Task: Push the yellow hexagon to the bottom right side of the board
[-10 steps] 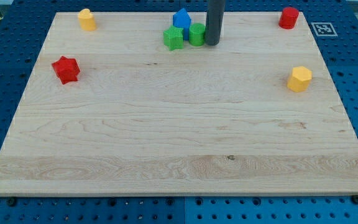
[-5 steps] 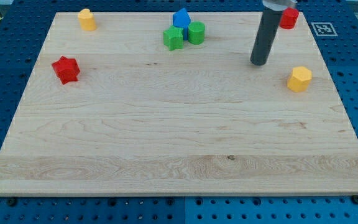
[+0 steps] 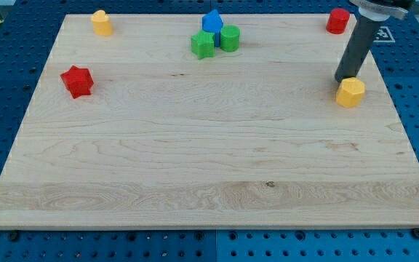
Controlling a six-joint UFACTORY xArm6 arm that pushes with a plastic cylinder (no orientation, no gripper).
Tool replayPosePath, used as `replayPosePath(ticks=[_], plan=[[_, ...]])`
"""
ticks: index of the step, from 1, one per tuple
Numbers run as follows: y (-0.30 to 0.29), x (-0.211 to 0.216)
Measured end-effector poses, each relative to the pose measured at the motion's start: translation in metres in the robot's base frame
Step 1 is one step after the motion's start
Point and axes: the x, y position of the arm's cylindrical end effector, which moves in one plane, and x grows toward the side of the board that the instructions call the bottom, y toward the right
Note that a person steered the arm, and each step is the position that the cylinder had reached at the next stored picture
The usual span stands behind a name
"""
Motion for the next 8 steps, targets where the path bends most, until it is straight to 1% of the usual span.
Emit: replayPosePath(ticks=[2, 8], plan=[[0.000, 0.028], [0.000, 0.150]])
